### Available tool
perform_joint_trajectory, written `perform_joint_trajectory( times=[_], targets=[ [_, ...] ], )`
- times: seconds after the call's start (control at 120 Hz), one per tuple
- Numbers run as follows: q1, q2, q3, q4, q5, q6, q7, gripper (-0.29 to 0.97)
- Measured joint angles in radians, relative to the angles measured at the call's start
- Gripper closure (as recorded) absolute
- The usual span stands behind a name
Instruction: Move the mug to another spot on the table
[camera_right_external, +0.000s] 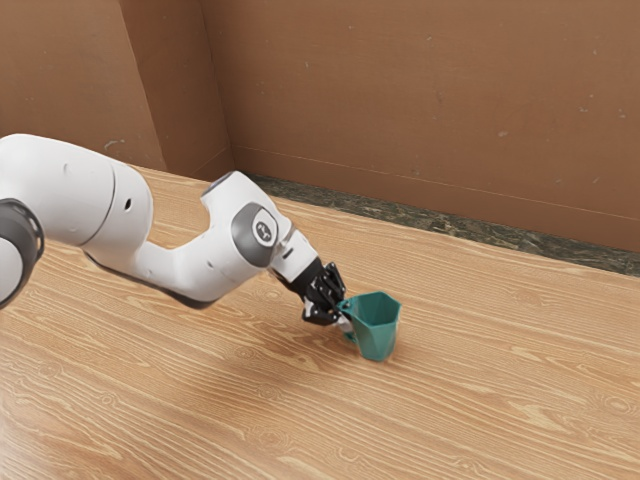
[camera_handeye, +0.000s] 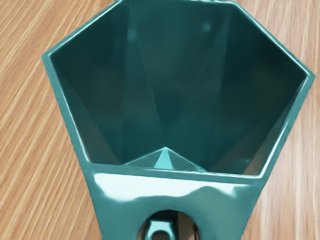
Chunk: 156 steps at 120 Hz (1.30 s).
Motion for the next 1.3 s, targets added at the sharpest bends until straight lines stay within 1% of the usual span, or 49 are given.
perform_joint_trajectory(
  times=[0.158, 0.283, 0.433, 0.583, 0.733, 0.867, 1.0, 1.133, 1.217, 1.3],
  targets=[
    [0.003, -0.022, -0.002, 0.006, -0.015, -0.007, 0.003, 0.68],
    [0.038, -0.074, 0.002, -0.013, -0.044, -0.042, 0.005, 0.69],
    [0.095, -0.153, 0.005, -0.094, -0.085, -0.082, 0.009, 0.69],
    [0.132, -0.259, 0.011, -0.225, -0.126, -0.104, 0.013, 0.68],
    [0.143, -0.283, 0.027, -0.26, -0.148, -0.115, 0.019, 0.68],
    [0.202, -0.309, 0.028, -0.307, -0.161, -0.12, 0.026, 0.68],
    [0.218, -0.329, 0.082, -0.331, -0.166, -0.134, 0.036, 0.68],
    [0.216, -0.333, 0.157, -0.348, -0.169, -0.149, 0.049, 0.68],
    [0.221, -0.328, 0.184, -0.35, -0.17, -0.157, 0.057, 0.69],
    [0.22, -0.325, 0.193, -0.353, -0.171, -0.161, 0.065, 0.69]
  ],
)
